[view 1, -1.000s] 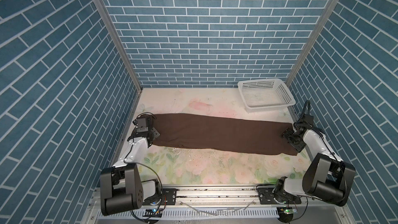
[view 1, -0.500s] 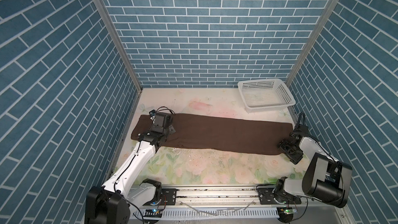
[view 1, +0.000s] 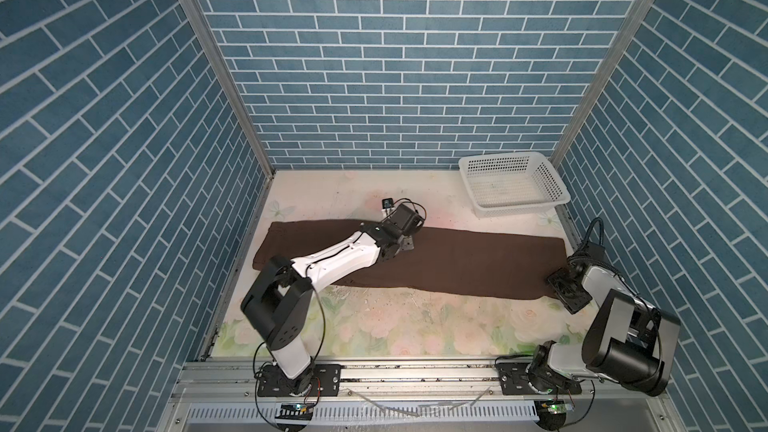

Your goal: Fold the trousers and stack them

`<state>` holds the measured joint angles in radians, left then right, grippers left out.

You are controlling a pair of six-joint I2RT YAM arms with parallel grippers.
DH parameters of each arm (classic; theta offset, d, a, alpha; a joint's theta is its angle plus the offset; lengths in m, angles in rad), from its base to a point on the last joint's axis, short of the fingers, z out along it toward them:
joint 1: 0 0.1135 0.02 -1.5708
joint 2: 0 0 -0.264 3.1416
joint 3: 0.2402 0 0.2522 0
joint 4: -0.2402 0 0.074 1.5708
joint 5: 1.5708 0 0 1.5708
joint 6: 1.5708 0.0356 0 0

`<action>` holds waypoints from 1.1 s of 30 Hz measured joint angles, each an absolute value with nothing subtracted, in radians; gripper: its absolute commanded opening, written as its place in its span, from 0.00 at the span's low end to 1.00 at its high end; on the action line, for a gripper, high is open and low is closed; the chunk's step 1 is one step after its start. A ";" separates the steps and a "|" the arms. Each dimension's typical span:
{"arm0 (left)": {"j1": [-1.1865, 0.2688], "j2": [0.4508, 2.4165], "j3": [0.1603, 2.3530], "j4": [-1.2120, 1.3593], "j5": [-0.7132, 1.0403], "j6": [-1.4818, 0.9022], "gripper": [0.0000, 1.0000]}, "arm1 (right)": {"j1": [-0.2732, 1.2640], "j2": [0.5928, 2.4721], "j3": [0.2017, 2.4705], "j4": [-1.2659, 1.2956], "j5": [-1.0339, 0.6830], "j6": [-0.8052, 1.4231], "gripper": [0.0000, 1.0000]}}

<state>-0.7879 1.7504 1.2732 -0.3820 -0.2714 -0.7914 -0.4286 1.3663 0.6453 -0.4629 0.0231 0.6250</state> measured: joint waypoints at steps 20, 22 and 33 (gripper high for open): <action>-0.950 2.180 1.687 -0.340 -0.004 -0.773 0.58 | -0.444 1.340 0.649 -0.407 0.002 0.649 0.00; -0.950 2.186 1.687 -0.340 0.002 -0.774 0.58 | -0.444 1.295 0.650 -0.409 -0.010 0.646 0.00; -0.949 2.191 1.688 -0.345 0.006 -0.777 0.58 | -0.406 1.066 0.664 -0.388 -0.110 0.646 0.00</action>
<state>-0.9493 2.1906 1.6882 -0.3450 0.0055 -0.7769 -0.4065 1.0657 0.6640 -0.3882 -0.1104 0.6460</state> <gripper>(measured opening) 0.583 0.074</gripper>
